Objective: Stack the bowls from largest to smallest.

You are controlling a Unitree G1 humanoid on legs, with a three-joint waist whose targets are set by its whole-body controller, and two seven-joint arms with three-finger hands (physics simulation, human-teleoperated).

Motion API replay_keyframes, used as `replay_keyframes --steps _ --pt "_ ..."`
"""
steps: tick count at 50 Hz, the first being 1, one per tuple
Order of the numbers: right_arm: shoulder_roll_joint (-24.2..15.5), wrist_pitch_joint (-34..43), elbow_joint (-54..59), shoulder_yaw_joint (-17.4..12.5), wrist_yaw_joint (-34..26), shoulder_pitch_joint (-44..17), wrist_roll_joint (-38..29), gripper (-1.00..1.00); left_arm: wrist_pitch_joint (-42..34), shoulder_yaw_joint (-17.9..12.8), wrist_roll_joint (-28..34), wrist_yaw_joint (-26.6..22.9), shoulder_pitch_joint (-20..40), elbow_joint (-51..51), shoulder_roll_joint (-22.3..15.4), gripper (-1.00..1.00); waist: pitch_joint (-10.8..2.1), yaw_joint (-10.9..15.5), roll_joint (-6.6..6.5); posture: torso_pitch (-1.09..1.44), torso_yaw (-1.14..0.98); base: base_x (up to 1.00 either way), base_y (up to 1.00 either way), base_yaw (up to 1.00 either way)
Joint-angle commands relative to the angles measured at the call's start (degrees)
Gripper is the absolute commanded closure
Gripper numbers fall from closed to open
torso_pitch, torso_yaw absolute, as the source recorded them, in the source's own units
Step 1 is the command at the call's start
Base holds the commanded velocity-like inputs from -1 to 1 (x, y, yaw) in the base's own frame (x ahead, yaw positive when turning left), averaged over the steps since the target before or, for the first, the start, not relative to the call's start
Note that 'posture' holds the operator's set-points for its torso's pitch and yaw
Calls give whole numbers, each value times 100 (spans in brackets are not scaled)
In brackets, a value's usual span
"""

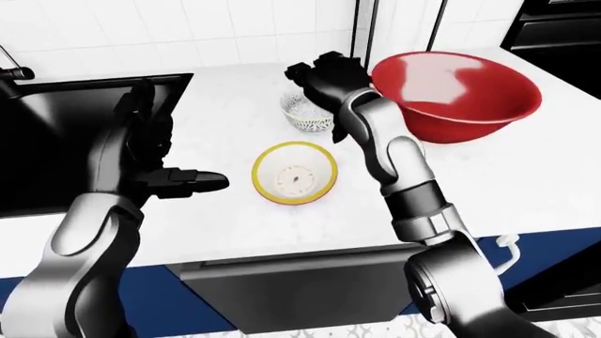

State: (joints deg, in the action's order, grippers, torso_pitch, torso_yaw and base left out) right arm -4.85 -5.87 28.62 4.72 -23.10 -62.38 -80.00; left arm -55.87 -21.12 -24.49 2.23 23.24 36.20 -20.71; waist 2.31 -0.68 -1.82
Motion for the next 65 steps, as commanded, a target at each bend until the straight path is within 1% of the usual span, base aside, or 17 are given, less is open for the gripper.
replay_keyframes --steps 1,11,20,25,27,31,34,38,43,48,49,51,53,55,57,62,65 --pt "-37 3 -84 -58 244 -235 -14 -57 204 -63 22 -10 136 127 -77 -100 -157 -2 -29 0 0 0 0 0" --pt "-40 30 451 -37 514 -289 -45 -37 261 -67 53 -49 96 99 -76 -100 -172 9 -26 0 0 0 0 0" --pt "-30 57 1283 -5 1032 -426 24 -22 325 -72 101 -93 60 47 -64 -100 -189 13 -27 0 0 0 0 0" --pt "-11 66 1777 27 1373 -511 69 -20 422 -95 155 -159 10 -35 -75 -100 -189 16 -33 0 0 0 0 0" --pt "-6 79 1872 43 1425 -530 81 -10 434 -87 168 -167 2 -42 -66 -100 -192 15 -34 0 0 0 0 0" --pt "-13 71 2241 58 1605 -674 106 -4 517 -50 227 -203 -29 -96 -35 -100 -198 17 -32 0 0 0 0 0" --pt "17 99 2503 77 1746 -772 129 7 550 -59 251 -233 -41 -128 -31 -100 -205 17 -37 0 0 0 0 0" --pt "38 126 2804 104 1913 -865 161 28 606 -63 289 -271 -70 -177 -21 -100 -208 17 -41 0 0 0 0 0" --pt "33 182 3014 130 2020 -1023 162 37 637 -45 323 -301 -88 -195 -2 -100 -215 29 -44 0 0 0 0 0" --pt "20 290 3099 140 2147 -1165 135 67 687 -53 363 -341 -95 -254 0 -100 -219 41 -43 0 0 0 0 0" --pt "11 321 3070 144 2171 -1168 119 79 681 -61 359 -345 -101 -244 2 -100 -220 44 -43 0 0 0 0 0" --pt "-13 369 2935 127 2151 -1161 117 100 666 -72 357 -342 -92 -233 -1 -100 -218 48 -41 0 0 0 0 0" --pt "-40 380 2836 98 2118 -1176 143 100 648 -84 328 -340 -70 -211 6 -100 -215 54 -35 0 0 0 0 0" --pt "-66 389 2598 86 1991 -1163 150 100 713 -81 304 -371 -59 -167 -8 -100 -211 57 -29 0 0 0 0 0" --pt "-98 391 2317 58 1798 -1155 169 100 597 -106 230 -342 -33 -86 -14 -100 -205 58 -24 0 0 0 0 0" --pt "-158 395 1659 -25 1369 -1131 230 100 522 0 375 -331 -50 -67 -82 -100 -184 52 -21 0 0 0 0 0" --pt "-167 363 1258 -48 1056 -1127 259 100 381 -48 321 -359 -32 36 -49 -100 -238 48 -23 -3 0 0 0 0"
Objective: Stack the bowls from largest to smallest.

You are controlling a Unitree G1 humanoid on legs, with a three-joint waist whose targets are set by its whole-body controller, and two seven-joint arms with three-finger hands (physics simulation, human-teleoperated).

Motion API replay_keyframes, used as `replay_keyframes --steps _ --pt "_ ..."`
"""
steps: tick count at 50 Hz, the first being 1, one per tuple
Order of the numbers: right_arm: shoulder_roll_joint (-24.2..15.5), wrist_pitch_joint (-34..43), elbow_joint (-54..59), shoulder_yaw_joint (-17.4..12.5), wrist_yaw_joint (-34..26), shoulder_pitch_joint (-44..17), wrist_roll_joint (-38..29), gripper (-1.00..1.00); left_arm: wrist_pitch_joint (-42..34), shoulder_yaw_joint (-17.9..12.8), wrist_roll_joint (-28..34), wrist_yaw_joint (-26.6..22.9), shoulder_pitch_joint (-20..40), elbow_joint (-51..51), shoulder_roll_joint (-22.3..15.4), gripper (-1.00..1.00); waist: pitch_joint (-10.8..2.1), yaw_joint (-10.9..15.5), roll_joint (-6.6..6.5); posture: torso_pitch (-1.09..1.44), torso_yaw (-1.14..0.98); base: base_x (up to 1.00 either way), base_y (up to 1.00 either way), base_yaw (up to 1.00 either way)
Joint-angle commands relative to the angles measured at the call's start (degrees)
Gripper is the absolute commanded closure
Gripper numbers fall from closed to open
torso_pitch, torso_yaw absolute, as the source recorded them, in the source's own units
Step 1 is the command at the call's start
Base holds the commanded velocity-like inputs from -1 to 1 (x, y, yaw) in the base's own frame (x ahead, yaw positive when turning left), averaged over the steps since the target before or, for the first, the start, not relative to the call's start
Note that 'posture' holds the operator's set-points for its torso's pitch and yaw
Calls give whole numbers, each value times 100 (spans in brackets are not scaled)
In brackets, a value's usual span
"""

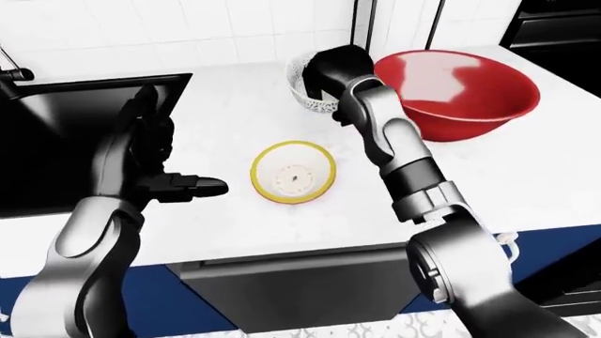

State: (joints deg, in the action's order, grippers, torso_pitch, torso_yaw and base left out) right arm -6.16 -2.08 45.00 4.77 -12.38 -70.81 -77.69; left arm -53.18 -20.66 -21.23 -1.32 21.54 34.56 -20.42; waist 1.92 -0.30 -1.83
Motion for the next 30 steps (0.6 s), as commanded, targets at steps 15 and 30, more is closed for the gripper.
replay_keyframes --steps 15,30 --pt "-213 -187 -1989 -245 -1529 -333 291 100 -73 -186 -84 -66 189 454 -117 -100 -660 6 1 -18 0 0 0 0" --pt "-1125 -264 -3685 -699 -3260 -211 959 100 -96 -161 -159 -6 251 479 -137 -100 -1146 43 37 -29 0 0 0 0"
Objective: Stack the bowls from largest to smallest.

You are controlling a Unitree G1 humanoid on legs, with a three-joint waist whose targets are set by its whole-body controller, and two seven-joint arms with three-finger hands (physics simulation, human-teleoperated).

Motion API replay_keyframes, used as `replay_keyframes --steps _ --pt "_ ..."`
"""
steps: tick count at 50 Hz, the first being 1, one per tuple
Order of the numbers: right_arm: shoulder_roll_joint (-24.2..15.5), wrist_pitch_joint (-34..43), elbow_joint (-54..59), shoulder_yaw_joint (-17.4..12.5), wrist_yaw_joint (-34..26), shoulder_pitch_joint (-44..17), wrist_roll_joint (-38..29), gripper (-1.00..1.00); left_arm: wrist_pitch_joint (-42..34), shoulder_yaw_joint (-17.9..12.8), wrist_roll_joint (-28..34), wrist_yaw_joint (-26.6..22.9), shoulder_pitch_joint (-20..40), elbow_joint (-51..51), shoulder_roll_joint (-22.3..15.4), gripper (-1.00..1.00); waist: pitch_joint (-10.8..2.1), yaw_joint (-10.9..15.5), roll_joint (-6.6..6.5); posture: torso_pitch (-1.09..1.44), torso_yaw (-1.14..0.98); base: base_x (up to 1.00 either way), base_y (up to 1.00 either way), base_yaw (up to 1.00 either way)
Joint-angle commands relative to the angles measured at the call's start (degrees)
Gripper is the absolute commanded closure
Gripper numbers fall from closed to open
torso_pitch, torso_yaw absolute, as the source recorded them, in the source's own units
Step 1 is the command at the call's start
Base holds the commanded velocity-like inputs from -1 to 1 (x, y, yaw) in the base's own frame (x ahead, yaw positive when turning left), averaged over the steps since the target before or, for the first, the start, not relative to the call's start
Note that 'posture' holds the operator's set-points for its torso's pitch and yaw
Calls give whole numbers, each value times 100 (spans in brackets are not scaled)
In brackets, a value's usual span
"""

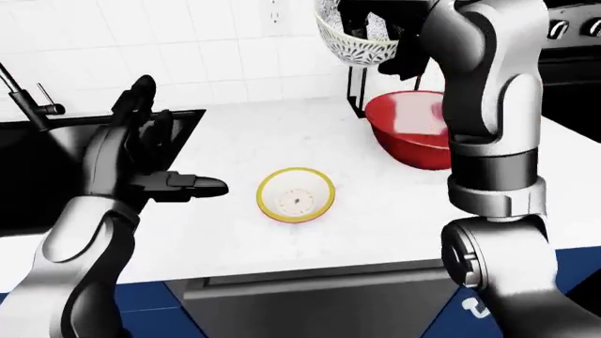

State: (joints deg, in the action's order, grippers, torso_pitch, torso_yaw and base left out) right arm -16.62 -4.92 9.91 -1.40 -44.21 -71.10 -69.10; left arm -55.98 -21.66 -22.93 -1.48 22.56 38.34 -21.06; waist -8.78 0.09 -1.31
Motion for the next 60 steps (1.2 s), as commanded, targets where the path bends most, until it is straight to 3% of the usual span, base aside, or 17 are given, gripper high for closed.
replay_keyframes --steps 1,7,15,28,40,60 --pt "-166 19 -245 -134 -166 -154 172 100 199 -44 26 5 150 85 -81 -100 -106 6 -12 -29 0 0 0 0" --pt "-635 4 -678 -326 -553 102 470 100 228 -10 84 -7 160 47 -73 -100 -226 19 3 -29 0 0 0 0" --pt "-928 72 -962 -439 -1047 574 648 100 195 -21 86 -15 138 105 -42 -100 -270 12 8 -29 0 0 0 0" --pt "-1466 -5 -576 -647 -825 1034 570 100 359 -33 150 -74 78 -26 -51 -100 -333 29 32 -29 0 0 0 0" --pt "-1488 -46 423 -615 134 1258 118 100 396 -46 159 -112 13 -12 -15 -100 -392 21 48 -29 0 0 0 0" --pt "-1272 15 2543 -267 1181 717 -338 100 609 55 412 -271 -9 -218 50 -100 -418 35 34 -29 0 0 0 0"
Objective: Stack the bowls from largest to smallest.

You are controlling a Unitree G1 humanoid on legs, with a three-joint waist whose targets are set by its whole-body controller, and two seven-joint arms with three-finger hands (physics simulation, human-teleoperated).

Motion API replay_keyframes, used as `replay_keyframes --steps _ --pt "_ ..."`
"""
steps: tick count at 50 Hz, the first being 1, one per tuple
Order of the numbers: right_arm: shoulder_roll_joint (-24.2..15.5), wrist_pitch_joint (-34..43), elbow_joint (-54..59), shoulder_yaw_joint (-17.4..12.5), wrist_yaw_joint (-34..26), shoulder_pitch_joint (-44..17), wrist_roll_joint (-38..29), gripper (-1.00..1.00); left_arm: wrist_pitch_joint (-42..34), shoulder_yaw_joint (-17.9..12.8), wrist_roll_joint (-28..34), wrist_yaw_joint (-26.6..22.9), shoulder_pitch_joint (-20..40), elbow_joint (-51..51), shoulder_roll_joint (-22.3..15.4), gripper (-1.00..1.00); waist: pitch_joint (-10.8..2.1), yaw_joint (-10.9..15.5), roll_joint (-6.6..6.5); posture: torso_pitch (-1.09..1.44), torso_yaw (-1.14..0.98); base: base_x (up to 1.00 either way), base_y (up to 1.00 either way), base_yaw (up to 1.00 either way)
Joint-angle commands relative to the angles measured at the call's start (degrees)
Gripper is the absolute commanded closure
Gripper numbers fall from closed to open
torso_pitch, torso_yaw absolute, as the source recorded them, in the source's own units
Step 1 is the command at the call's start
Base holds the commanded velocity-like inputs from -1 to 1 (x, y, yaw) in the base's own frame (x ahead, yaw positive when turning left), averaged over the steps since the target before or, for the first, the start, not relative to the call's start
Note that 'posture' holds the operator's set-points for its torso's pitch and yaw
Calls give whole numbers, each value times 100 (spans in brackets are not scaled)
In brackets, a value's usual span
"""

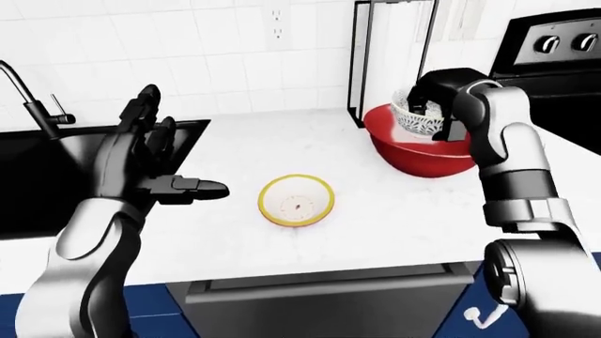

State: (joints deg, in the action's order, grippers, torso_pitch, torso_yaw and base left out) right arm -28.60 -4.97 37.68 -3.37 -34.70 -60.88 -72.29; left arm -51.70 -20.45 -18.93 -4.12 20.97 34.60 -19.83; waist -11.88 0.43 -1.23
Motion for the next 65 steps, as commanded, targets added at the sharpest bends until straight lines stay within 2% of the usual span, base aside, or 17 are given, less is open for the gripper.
replay_keyframes --steps 1,14,20,25,39,47,62,65 --pt "-67 12 -129 -45 269 -305 -51 100 175 -88 1 -11 143 169 -68 -100 -109 3 25 -29 0 0 0 0" --pt "-62 13 308 25 411 -337 -246 100 344 -106 40 -60 60 68 -57 -100 -121 39 29 -29 0 0 0 0" --pt "-94 56 313 8 381 -311 -272 87 318 -134 19 -56 36 99 -43 -100 -126 50 35 -29 0 0 0 0" --pt "-93 67 326 3 441 -219 -282 62 279 -128 16 -35 18 155 -32 -100 -129 55 36 -29 0 0 0 0" --pt "-141 101 756 28 895 -169 -315 47 376 -18 135 -59 9 90 24 -100 -149 64 50 -29 0 0 0 0" --pt "-190 116 698 38 966 -183 -358 13 365 -27 172 -89 -11 117 52 -100 -149 71 55 -29 0 0 0 0" --pt "-259 71 885 85 1720 -267 -763 -18 533 10 261 -149 -46 -23 100 -100 -151 77 66 -29 0 0 0 0" --pt "-295 24 823 62 1685 -209 -768 -46 555 -1 267 -161 -57 -42 99 -100 -157 74 78 -29 0 0 0 0"
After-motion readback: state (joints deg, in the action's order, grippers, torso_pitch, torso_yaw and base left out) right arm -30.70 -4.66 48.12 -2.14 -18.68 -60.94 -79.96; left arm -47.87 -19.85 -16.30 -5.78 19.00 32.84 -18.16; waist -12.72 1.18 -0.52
